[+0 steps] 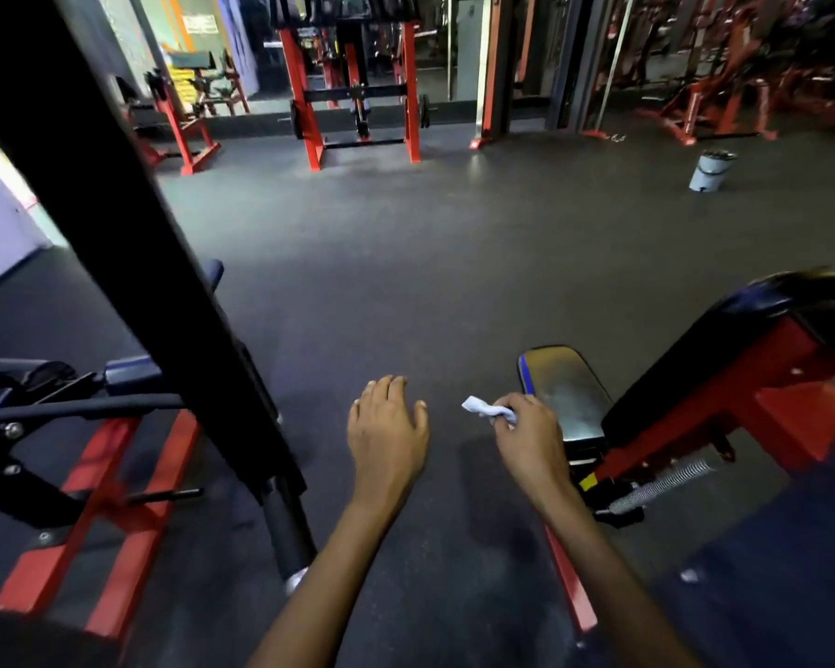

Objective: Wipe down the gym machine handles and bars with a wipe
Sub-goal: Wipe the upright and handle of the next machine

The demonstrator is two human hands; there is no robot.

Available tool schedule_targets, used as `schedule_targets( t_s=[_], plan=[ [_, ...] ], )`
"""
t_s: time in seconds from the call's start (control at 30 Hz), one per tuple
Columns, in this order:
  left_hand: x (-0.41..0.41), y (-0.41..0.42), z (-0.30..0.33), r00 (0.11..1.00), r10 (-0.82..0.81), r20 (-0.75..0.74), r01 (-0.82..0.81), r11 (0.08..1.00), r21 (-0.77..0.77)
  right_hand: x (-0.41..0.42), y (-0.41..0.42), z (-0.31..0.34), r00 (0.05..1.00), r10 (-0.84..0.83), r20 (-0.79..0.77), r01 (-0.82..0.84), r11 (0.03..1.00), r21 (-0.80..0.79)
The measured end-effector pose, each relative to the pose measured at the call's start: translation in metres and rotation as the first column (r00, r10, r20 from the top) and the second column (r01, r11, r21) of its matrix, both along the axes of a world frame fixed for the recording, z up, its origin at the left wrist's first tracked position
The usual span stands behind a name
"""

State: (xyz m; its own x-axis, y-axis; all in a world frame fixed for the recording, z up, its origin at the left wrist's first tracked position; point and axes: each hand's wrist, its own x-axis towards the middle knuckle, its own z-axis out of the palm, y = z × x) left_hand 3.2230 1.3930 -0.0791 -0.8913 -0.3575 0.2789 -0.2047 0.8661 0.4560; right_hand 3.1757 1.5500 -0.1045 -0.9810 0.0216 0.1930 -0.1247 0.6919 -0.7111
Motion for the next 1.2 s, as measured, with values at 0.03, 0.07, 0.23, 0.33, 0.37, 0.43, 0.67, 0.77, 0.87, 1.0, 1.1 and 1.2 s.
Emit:
schedule_targets(
  t_s=[0.03, 0.07, 0.23, 0.33, 0.37, 0.43, 0.67, 0.77, 0.87, 1.0, 1.1, 1.2],
  plan=[
    [-0.008, 0.003, -0.004, 0.999, 0.013, 0.032, -0.013, 1.0, -0.003, -0.012, 0.001, -0.001, 1.0, 0.018, 0.009, -0.018, 1.0, -0.004],
    [-0.02, 0.007, -0.007, 0.996, 0.029, 0.083, -0.029, 1.0, -0.01, -0.028, 0.001, -0.002, 0.999, 0.037, 0.021, -0.037, 0.999, -0.002],
    [-0.073, 0.012, -0.017, 0.984, 0.119, 0.133, -0.121, 0.993, 0.007, -0.095, -0.013, 0.003, 0.99, 0.127, 0.062, -0.13, 0.991, 0.032],
    [-0.111, 0.009, -0.019, 0.972, 0.174, 0.159, -0.181, 0.983, 0.033, -0.136, -0.029, 0.0, 0.981, 0.173, 0.088, -0.177, 0.984, 0.036],
    [-0.123, 0.007, -0.019, 0.969, 0.184, 0.164, -0.192, 0.981, 0.035, -0.149, -0.035, -0.002, 0.977, 0.191, 0.098, -0.194, 0.981, 0.026],
    [-0.153, -0.004, -0.023, 0.962, 0.216, 0.168, -0.226, 0.973, 0.042, -0.183, -0.05, -0.008, 0.965, 0.235, 0.117, -0.239, 0.971, 0.023],
    [-0.274, -0.078, -0.021, 0.922, 0.351, 0.162, -0.37, 0.923, 0.107, -0.313, -0.133, -0.003, 0.908, 0.401, 0.123, -0.412, 0.908, 0.075],
    [-0.316, -0.115, -0.014, 0.904, 0.399, 0.156, -0.415, 0.905, 0.093, -0.359, -0.166, 0.007, 0.874, 0.466, 0.139, -0.479, 0.873, 0.086],
    [-0.355, -0.151, -0.009, 0.891, 0.429, 0.15, -0.442, 0.894, 0.073, -0.402, -0.2, 0.016, 0.845, 0.517, 0.137, -0.53, 0.843, 0.088],
    [-0.397, -0.194, -0.015, 0.846, 0.5, 0.186, -0.519, 0.851, 0.077, -0.458, -0.257, 0.01, 0.777, 0.609, 0.156, -0.625, 0.777, 0.081],
    [-0.417, -0.225, -0.028, 0.805, 0.558, 0.204, -0.579, 0.813, 0.061, -0.488, -0.3, 0.0, 0.708, 0.68, 0.191, -0.7, 0.711, 0.067],
    [-0.434, -0.263, -0.042, 0.724, 0.653, 0.222, -0.677, 0.735, 0.049, -0.517, -0.351, -0.008, 0.592, 0.783, 0.191, -0.805, 0.587, 0.09]
  ],
)
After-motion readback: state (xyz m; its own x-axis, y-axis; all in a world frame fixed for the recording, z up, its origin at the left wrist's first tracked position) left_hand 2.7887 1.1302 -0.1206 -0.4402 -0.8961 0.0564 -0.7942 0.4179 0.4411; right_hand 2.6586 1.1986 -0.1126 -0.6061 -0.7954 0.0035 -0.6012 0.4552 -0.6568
